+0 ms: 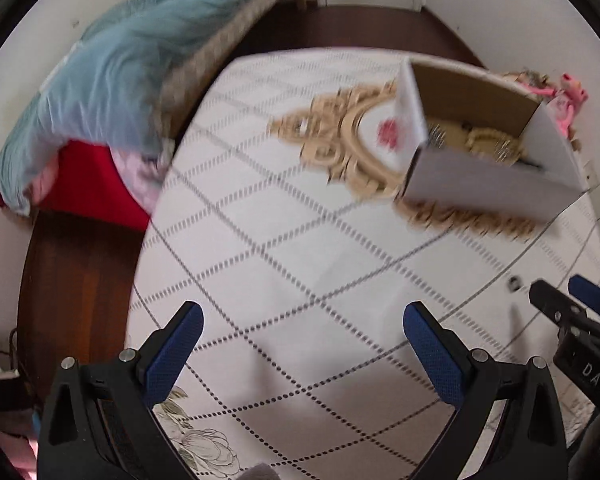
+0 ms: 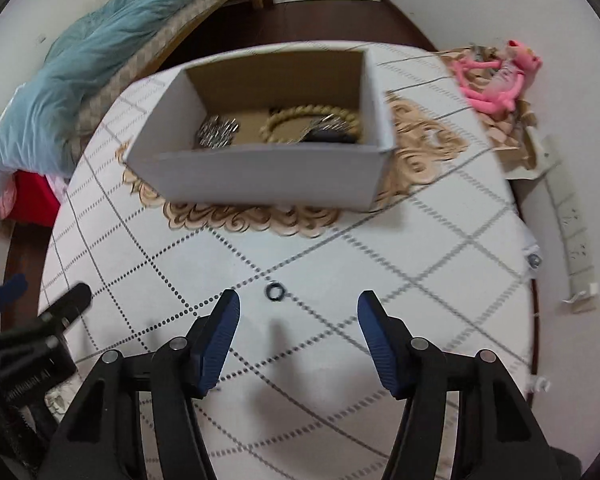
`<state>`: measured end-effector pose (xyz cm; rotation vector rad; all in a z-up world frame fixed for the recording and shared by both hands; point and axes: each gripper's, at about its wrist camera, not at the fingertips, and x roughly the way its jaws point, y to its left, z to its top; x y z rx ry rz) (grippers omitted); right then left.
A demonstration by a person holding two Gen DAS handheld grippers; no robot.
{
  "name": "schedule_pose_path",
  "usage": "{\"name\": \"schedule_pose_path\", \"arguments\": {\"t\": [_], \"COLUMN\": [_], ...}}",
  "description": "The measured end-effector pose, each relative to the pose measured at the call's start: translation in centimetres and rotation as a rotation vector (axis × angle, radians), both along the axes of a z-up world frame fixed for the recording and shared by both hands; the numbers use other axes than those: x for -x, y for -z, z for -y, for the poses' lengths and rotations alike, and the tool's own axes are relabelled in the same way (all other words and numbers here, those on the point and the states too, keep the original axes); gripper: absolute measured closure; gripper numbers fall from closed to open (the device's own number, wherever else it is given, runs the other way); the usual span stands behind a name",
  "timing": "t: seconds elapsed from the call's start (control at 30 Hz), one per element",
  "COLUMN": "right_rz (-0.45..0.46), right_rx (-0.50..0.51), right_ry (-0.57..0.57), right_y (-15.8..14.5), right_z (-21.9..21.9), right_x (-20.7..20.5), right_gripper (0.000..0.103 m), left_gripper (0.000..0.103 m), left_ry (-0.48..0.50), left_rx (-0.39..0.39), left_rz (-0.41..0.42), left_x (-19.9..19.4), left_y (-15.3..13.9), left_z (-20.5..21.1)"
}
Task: Organize jewelry
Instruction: 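Grasp the small black ring with the right gripper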
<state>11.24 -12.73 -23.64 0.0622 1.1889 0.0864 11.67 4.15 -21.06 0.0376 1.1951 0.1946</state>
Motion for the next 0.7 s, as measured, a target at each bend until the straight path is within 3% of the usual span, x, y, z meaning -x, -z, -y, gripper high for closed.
{"name": "schedule_pose_path", "arguments": {"t": [0.07, 0.17, 0.3, 0.47, 0.7], "right_rz": [0.008, -0.002, 0.034, 0.049, 0.065], "right_rx": [0.0, 0.014, 0.086, 0.046, 0.005], "right_ry": [-0.021, -0.041, -0.064, -0.044, 0.07], "right_y": [1.0, 2.2, 2.8, 2.4, 0.1], "right_z": [-0.8, -1.7, -2.5, -1.0, 4.7], "right_x": [-0.1, -0.4, -0.1, 1.2, 5.7], "right_gripper": [0.041, 0.057, 0.09, 0.09, 0.09], "left_gripper": [0.001, 0.001, 0.001, 0.001, 0.002], "left_ry": [-0.005, -0.006, 0.005, 0.064, 0.216], "left_rx": [-0.009, -0.018, -0.024, 0.003, 0.139], "left_rz": [-0.013, -0.021, -0.015, -0.005, 0.003], "left_x": [0.2, 0.4, 0.6, 1.2, 4.1], "left_y": [0.8, 1.4, 1.4, 1.2, 1.4], "left_z": [-0.3, -0.6, -0.7, 0.6, 5.9]}}
